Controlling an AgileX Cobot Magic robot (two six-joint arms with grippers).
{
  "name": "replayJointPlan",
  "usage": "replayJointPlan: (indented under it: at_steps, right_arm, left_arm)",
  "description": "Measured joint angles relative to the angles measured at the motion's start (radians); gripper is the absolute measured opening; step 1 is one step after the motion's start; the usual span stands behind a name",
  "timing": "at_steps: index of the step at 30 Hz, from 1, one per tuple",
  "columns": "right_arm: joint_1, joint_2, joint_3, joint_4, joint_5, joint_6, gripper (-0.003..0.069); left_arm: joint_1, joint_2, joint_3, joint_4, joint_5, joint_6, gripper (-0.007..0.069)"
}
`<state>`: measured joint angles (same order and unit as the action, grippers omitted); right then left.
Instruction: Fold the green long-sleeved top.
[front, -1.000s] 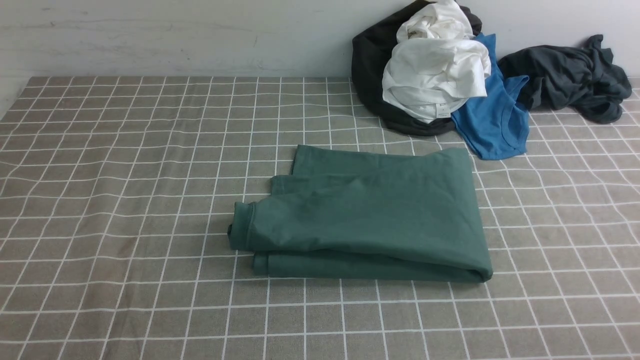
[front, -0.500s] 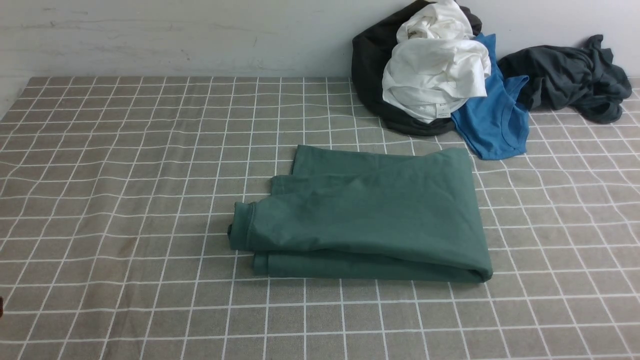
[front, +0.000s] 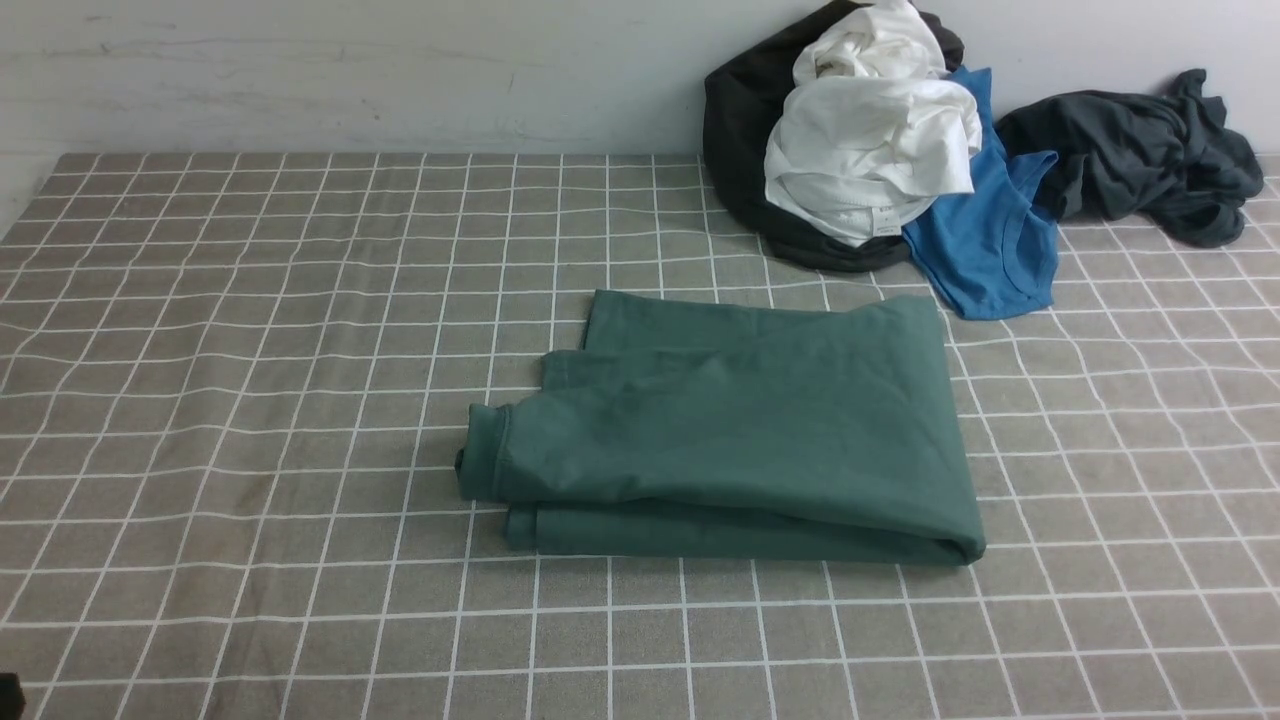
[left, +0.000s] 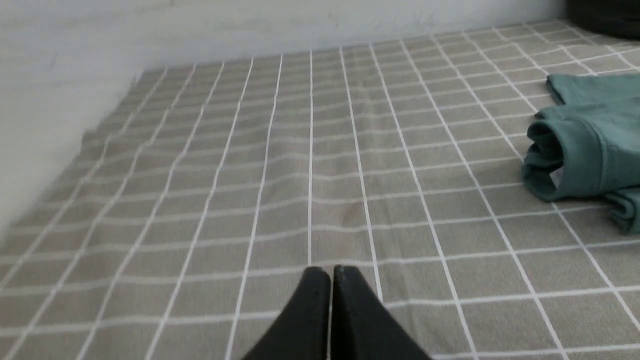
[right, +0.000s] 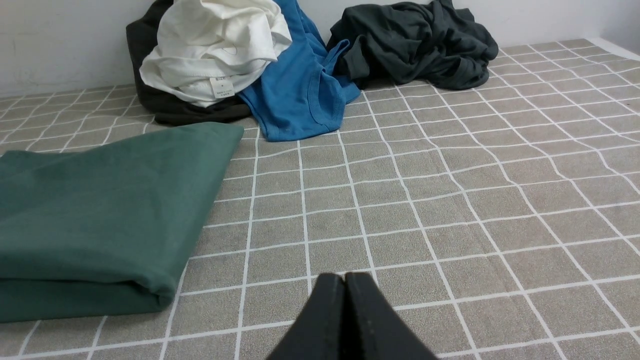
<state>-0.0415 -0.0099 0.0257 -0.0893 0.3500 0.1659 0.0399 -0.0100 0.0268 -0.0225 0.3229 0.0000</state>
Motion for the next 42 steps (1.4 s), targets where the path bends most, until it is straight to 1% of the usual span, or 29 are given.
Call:
replayJointPlan:
  at_steps: [3,5,42]
  right_arm:
    - [0.000,0.000,0.000,0.000,0.000,0.000,-0.0014]
    - [0.000,0.000,0.000,0.000,0.000,0.000,-0.0014]
    - [0.000,0.000,0.000,0.000,0.000,-0.004,-0.0014]
  left_arm:
    - [0.019,0.000,0.000,0.001,0.018,-0.085,-0.0007]
    - [0.020,0.000,0.000,0.003,0.019,-0.102,-0.0007]
    - [0.021,0.000,0.000,0.004,0.019,-0.105,-0.0007]
